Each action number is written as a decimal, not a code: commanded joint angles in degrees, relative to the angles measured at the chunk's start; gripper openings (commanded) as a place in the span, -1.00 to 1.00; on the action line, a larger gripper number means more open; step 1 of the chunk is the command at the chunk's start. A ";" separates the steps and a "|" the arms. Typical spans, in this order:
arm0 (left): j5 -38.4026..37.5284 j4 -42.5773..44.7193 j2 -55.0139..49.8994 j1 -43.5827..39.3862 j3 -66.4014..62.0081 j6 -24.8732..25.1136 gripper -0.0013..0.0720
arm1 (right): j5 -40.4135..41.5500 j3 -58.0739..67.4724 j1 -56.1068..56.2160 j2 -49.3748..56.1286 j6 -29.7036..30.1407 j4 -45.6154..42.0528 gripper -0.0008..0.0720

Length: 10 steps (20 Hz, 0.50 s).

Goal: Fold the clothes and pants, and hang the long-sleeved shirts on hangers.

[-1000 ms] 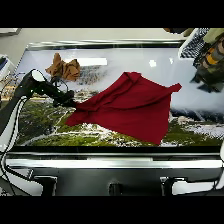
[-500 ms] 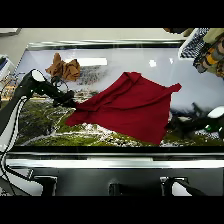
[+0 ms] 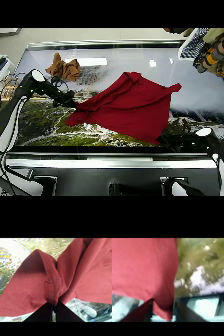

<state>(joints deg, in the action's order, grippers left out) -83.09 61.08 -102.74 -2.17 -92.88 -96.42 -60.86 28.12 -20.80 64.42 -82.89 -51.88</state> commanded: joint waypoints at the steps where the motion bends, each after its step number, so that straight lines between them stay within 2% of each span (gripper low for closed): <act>1: -0.04 -0.02 0.04 -0.04 0.00 0.46 -0.92 | 2.05 -0.94 0.04 -0.22 4.57 7.89 -0.91; 5: -0.11 -0.07 4.72 1.03 -0.48 0.61 -0.92 | -3.04 4.52 -0.07 -5.49 6.19 15.54 -0.92; 9: -0.11 -0.07 19.26 5.42 -3.34 2.14 -0.92 | -9.57 26.69 -0.07 -16.06 3.06 14.45 -0.92; 10: -0.55 -0.07 23.63 7.06 -4.13 1.16 -0.92 | -9.77 33.97 -0.07 -18.45 1.84 12.94 -0.92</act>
<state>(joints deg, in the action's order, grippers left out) -83.72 60.97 -88.47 1.83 -95.24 -95.09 -67.35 47.27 -20.82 52.27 -78.61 -38.61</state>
